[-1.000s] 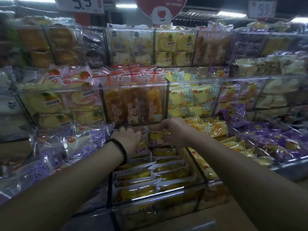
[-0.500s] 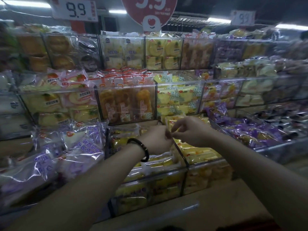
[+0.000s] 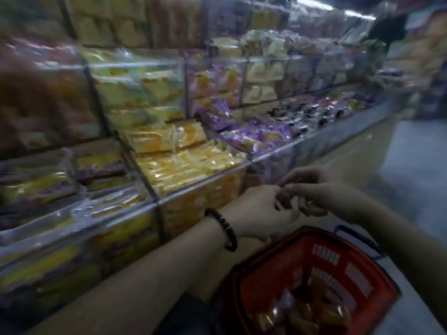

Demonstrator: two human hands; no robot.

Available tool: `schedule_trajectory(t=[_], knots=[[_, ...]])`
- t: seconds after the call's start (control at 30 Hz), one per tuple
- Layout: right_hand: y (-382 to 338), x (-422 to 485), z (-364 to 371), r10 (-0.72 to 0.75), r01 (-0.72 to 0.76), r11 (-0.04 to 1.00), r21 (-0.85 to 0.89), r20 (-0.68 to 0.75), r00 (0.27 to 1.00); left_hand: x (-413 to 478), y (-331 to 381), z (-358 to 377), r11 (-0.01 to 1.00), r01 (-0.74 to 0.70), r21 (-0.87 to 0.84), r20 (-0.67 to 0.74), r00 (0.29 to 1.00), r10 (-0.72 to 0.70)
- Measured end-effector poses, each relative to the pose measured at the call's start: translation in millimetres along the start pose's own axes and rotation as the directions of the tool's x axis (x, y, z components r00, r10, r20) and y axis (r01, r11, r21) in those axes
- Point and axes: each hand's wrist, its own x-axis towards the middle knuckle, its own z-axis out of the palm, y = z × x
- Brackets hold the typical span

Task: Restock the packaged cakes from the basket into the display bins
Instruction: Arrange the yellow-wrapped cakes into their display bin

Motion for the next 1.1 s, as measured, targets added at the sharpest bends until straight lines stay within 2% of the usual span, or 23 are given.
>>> schedule_trajectory(t=[0.07,0.13,0.23,0.4,0.53,0.63,0.7,0.8,0.87,0.97,1.1], knots=[[42.4,-11.9,-12.7,0.119,-0.121,0.992,-0.047,-0.046,0.992,25.3,-10.2,33.5,0.998,0.006,0.057,0.081,0.997,-0.011],[88.8,-21.9,-19.8,0.216,-0.224,0.963,-0.149,-0.072,0.974,50.1,-28.9,68.9,0.994,0.062,0.095,0.182,0.980,-0.078],[158.6,-33.6,-22.3,0.368,-0.373,0.878,-0.300,-0.075,0.927,86.6,-73.9,118.5,0.974,0.137,0.179,0.293,0.938,-0.186],[262.4,-35.1,-7.4,0.567,-0.533,0.749,-0.393,-0.036,0.823,135.5,-160.1,199.6,0.932,0.249,0.265,0.384,0.859,-0.339],[326.9,-26.4,12.5,0.709,-0.627,0.647,-0.434,0.039,0.705,155.4,-212.4,260.8,0.900,0.317,0.300,0.417,0.805,-0.423],[371.6,-16.1,35.0,0.756,-0.609,0.596,-0.523,0.109,0.646,163.6,-250.0,313.5,0.873,0.348,0.341,0.439,0.762,-0.476],[392.4,-10.7,52.9,0.779,-0.573,0.557,-0.601,0.141,0.610,161.4,-267.6,341.3,0.834,0.398,0.383,0.388,0.749,-0.536],[409.8,-7.7,78.8,0.813,-0.423,0.517,-0.744,0.273,0.514,154.7,-282.1,362.5,0.817,0.477,0.325,0.338,0.748,-0.571],[415.3,-8.8,94.4,0.804,-0.305,0.516,-0.801,0.330,0.494,156.8,-296.2,370.4,0.794,0.520,0.315,0.275,0.750,-0.601],[434.3,-14.9,112.9,0.819,-0.343,0.514,-0.786,0.332,0.467,158.5,-310.4,382.5,0.754,0.554,0.352,0.193,0.745,-0.638],[441.4,-10.5,124.6,0.850,-0.459,0.503,-0.732,0.322,0.417,159.4,-323.7,395.5,0.742,0.546,0.388,0.248,0.714,-0.655]])
